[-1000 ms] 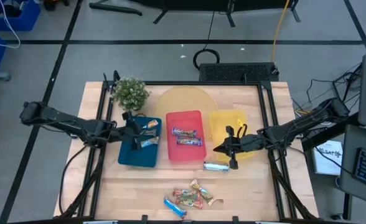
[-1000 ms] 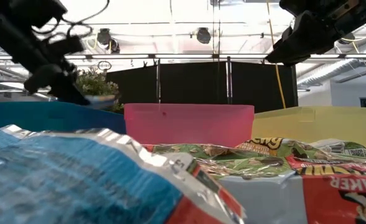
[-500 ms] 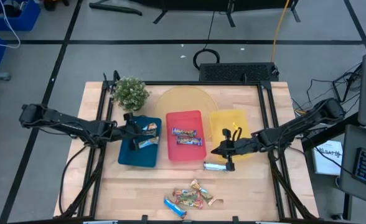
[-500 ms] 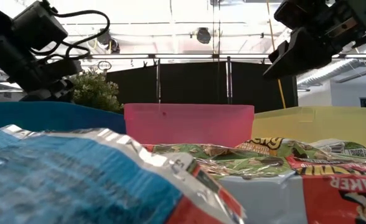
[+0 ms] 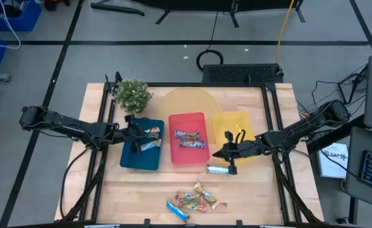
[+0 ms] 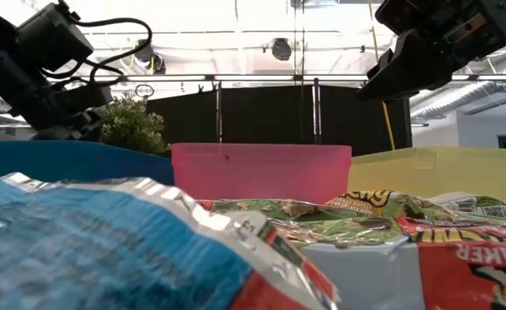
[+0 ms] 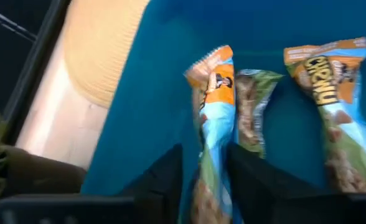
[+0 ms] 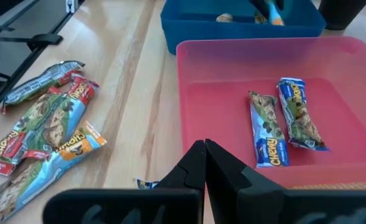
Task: Pick and place Granola Bars by type
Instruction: Put the yellow granola bar into the blue bin
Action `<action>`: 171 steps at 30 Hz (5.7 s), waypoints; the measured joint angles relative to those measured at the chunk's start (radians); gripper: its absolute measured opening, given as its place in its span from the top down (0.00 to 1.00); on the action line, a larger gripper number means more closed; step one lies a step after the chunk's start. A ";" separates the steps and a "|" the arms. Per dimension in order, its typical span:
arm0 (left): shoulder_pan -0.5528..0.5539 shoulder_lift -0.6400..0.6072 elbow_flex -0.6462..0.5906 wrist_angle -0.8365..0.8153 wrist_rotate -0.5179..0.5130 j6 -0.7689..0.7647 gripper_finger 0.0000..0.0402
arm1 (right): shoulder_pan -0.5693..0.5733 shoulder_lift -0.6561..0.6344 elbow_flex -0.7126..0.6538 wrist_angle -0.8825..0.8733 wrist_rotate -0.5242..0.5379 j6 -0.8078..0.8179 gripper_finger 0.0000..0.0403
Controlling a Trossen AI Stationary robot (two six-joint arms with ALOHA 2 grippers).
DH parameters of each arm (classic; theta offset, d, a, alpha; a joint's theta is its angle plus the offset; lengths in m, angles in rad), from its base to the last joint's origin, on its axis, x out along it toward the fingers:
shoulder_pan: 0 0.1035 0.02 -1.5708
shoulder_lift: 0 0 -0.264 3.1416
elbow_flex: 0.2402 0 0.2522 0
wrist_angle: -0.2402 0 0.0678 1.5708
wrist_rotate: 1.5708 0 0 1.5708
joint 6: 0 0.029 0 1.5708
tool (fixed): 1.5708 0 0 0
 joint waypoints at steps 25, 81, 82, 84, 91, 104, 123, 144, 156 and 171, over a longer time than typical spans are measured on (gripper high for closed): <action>-0.009 -0.002 0.221 0.179 0.176 -0.064 0.61 | -0.002 0.000 0.000 0.210 -0.024 -0.061 1.00; -0.092 -0.576 -0.204 0.510 0.304 0.251 0.99 | 0.035 -0.013 0.068 0.229 0.053 -0.210 1.00; -0.092 -0.576 -0.204 0.520 0.293 0.240 0.99 | 0.049 -0.009 0.115 0.168 0.086 -0.210 1.00; -0.092 -0.577 -0.203 0.535 0.280 0.213 0.96 | 0.083 0.034 0.229 0.047 0.163 -0.209 1.00; -0.092 -0.576 -0.216 0.531 0.268 0.121 0.90 | 0.221 0.329 0.671 -0.314 0.332 -0.190 1.00; -0.091 -0.576 -0.216 0.647 0.209 0.033 0.90 | 0.384 0.793 1.057 -0.710 0.329 0.512 1.00; -0.091 -0.550 -0.216 0.583 0.208 0.001 0.90 | 0.390 0.942 1.064 -0.929 0.161 0.920 0.50; -0.091 -0.550 -0.216 0.523 0.216 -0.018 0.90 | 0.393 0.903 1.063 -1.085 0.187 0.960 0.51; -0.091 -0.550 -0.216 0.523 0.216 -0.019 0.90 | 0.354 0.903 1.049 -1.103 0.188 0.954 0.51; -0.091 -0.550 -0.216 0.519 0.216 -0.021 0.90 | 0.286 0.895 0.839 -0.915 -0.008 0.882 0.51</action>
